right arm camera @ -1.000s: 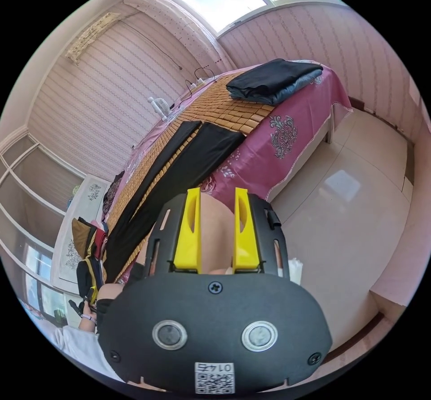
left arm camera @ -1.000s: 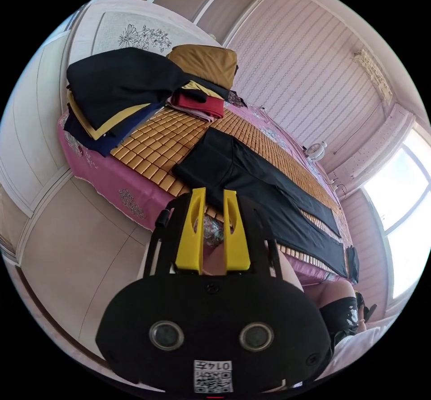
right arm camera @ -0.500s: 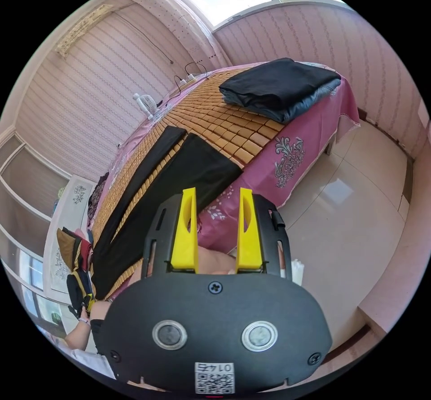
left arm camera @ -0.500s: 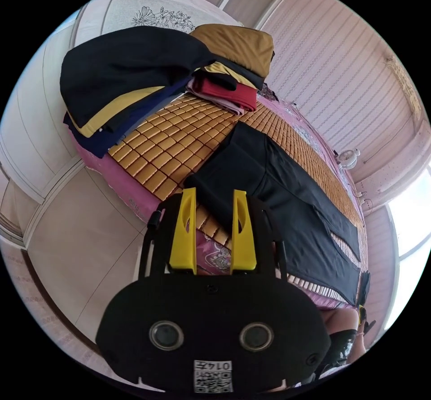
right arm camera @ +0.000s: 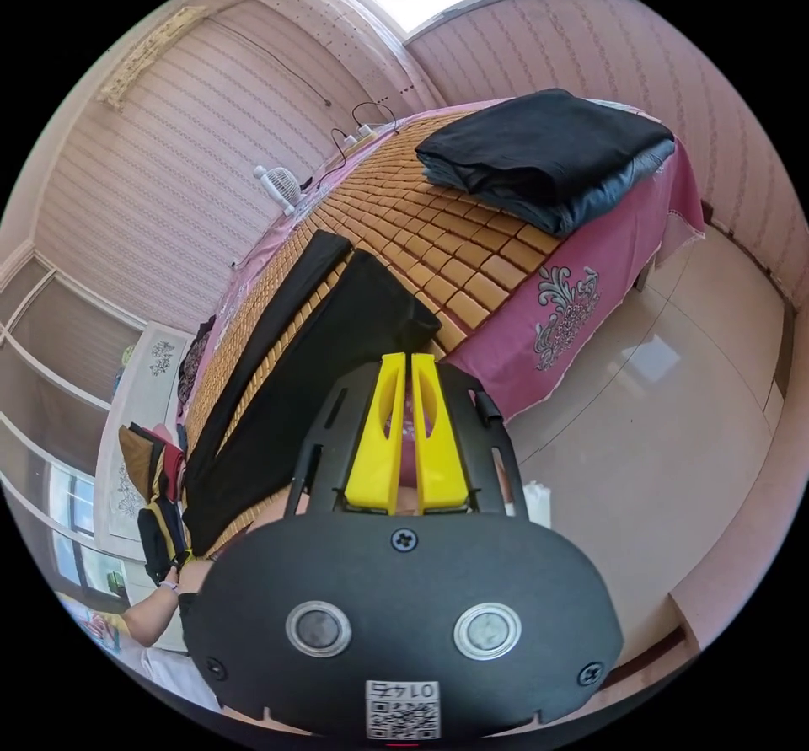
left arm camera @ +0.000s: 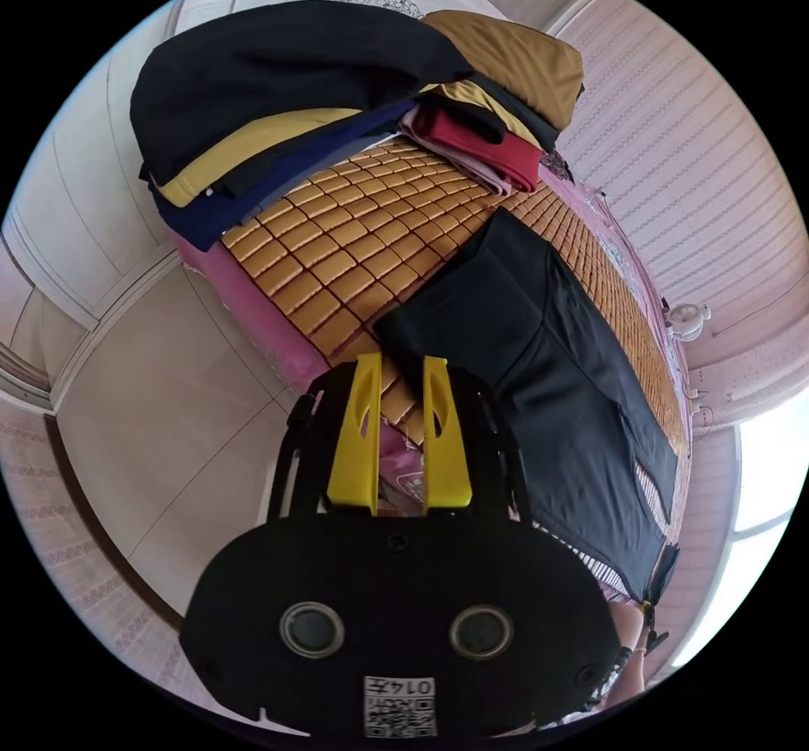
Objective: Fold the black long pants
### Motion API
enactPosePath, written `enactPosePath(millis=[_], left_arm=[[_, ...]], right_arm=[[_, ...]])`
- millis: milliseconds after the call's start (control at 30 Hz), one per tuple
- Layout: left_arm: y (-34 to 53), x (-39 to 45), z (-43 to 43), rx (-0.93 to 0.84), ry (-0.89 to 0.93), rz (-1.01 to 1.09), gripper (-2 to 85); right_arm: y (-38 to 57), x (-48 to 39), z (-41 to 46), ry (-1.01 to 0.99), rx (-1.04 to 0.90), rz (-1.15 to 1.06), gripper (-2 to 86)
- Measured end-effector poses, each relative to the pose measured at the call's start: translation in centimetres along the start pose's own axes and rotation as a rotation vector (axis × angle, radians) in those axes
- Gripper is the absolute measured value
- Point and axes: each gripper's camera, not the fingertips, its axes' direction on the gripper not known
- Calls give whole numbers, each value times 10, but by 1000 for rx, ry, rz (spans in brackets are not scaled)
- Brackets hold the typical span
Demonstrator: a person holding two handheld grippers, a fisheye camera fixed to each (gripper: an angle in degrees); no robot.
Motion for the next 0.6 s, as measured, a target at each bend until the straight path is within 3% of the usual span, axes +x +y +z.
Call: enactPosePath(millis=[233, 467, 600], left_arm=[[-16, 11, 5, -30, -14, 87, -4], [-24, 12, 6, -61, 29, 85, -10], [-29, 11, -17, -28, 146, 96, -10]], right_arm=[[-11, -35, 0, 37, -16, -106, 4], [-10, -56, 0, 92, 0, -57, 3], [-9, -90, -13, 133, 54, -178, 2]])
